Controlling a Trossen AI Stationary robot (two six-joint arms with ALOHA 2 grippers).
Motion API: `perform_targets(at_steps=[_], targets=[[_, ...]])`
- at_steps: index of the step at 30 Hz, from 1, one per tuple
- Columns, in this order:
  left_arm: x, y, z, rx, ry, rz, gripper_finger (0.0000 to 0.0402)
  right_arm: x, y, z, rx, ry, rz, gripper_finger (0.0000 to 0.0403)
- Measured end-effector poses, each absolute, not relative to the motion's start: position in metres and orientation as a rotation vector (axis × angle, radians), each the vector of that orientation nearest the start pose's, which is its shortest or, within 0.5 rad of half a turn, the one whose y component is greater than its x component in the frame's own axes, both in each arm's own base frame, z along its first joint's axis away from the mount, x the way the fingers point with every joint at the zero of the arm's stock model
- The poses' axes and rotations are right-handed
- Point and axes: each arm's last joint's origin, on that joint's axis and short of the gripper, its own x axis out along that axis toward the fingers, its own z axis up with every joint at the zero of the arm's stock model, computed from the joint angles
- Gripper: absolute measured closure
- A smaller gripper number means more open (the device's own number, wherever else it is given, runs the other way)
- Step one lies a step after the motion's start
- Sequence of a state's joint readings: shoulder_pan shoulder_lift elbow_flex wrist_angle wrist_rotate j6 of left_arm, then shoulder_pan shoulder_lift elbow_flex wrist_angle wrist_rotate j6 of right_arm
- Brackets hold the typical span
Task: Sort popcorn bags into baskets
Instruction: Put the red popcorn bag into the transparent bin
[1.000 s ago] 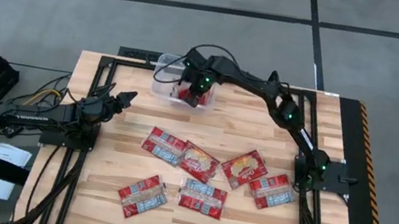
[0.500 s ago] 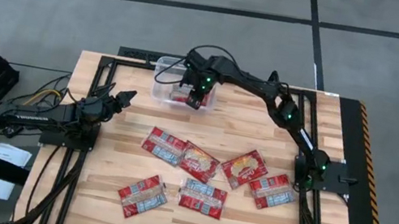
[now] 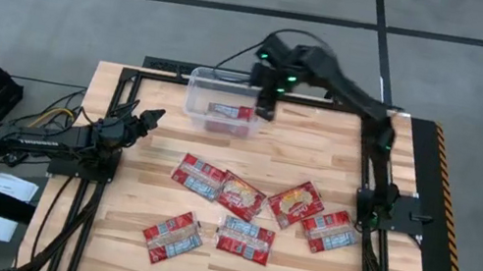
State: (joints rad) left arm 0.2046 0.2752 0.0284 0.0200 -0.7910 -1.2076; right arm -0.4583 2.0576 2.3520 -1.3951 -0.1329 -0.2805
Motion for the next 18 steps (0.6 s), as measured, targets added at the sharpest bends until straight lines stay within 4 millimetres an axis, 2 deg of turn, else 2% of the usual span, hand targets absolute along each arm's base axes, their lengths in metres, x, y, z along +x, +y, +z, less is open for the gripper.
perform_targets(at_steps=[3,7,9,13,15,18], targets=[[0.098,0.041,0.154,-1.029,-0.396,0.993,0.0140,0.327,-0.156,0.404,0.100,1.168,-0.109,0.0205],[0.098,0.041,0.154,-1.031,-0.394,0.989,0.0140,0.286,-0.127,0.428,0.196,1.071,-0.057,0.0216],[0.098,0.041,0.154,-1.031,-0.392,0.988,0.0140,0.262,-0.109,0.433,0.230,1.050,-0.060,0.0220],[0.098,0.041,0.154,-1.029,-0.391,0.988,0.0140,0.229,-0.083,0.406,0.326,1.079,-0.197,0.0226],[0.098,0.041,0.154,-1.028,-0.391,0.988,0.0140,0.212,-0.070,0.386,0.350,1.092,-0.240,0.0223],[0.098,0.041,0.154,-1.018,-0.385,0.990,0.0140,0.189,-0.050,0.349,0.332,1.117,-0.194,0.0201]])
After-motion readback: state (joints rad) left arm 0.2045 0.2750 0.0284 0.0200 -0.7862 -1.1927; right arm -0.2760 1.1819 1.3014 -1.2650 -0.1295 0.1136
